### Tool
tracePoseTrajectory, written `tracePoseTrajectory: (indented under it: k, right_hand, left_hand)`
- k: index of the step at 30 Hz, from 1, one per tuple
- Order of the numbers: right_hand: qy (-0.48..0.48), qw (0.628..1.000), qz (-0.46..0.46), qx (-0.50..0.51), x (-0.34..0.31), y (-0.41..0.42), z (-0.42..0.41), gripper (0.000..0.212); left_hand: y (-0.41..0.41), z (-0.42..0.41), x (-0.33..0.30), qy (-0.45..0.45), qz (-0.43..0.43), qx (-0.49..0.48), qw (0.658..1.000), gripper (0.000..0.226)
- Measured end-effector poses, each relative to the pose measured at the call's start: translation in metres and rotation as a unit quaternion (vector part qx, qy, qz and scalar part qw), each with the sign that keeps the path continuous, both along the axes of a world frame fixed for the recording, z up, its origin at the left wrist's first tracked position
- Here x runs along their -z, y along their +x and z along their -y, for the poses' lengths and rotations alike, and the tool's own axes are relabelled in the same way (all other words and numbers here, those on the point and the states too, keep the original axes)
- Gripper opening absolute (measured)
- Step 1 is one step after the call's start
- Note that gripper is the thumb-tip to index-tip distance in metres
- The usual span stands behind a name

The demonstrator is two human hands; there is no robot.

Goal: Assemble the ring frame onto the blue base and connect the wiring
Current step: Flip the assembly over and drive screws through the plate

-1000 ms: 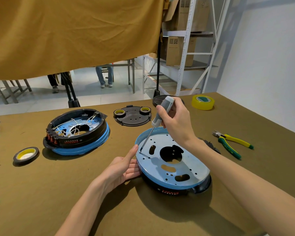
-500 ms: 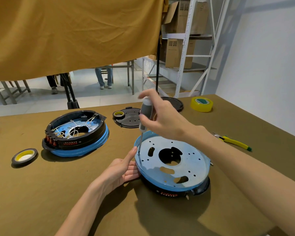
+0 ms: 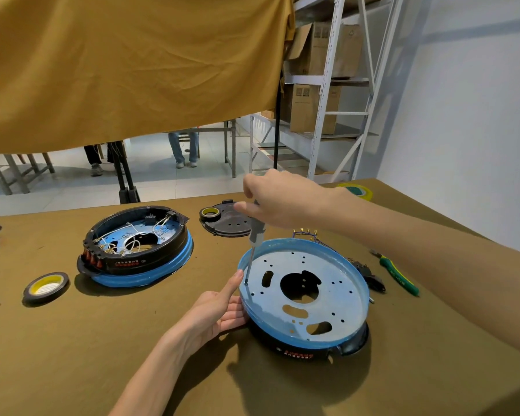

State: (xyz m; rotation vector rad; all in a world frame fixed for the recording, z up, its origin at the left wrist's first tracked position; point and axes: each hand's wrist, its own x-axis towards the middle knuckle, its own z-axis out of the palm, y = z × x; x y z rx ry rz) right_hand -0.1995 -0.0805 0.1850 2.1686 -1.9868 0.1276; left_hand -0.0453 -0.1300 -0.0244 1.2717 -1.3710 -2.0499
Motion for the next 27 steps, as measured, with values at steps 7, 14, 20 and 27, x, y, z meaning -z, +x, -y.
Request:
tracePoseTrajectory:
  k: [7,14,20,27]
  right_hand:
    - [0.143,0.984,0.108,-0.018,-0.011,0.000,-0.002,0.036]
    - [0.155,0.980,0.127,0.003,-0.018,0.005,-0.004,0.043]
    - [0.114,0.986,0.121,0.027,-0.022,-0.009,-0.003,0.038]
    - [0.099,0.985,0.140,0.030,-0.018,-0.021,-0.005,0.040]
  left_hand:
    - [0.007,0.000,-0.002,0.028,-0.016,0.026,0.999,0.098]
    - [0.025,-0.007,-0.012,0.153,-0.081,0.038,0.984,0.067]
    - [0.015,-0.016,-0.015,0.172,-0.100,-0.043,0.979,0.035]
    - [0.006,-0.024,-0.012,0.116,-0.085,-0.075,0.987,0.022]
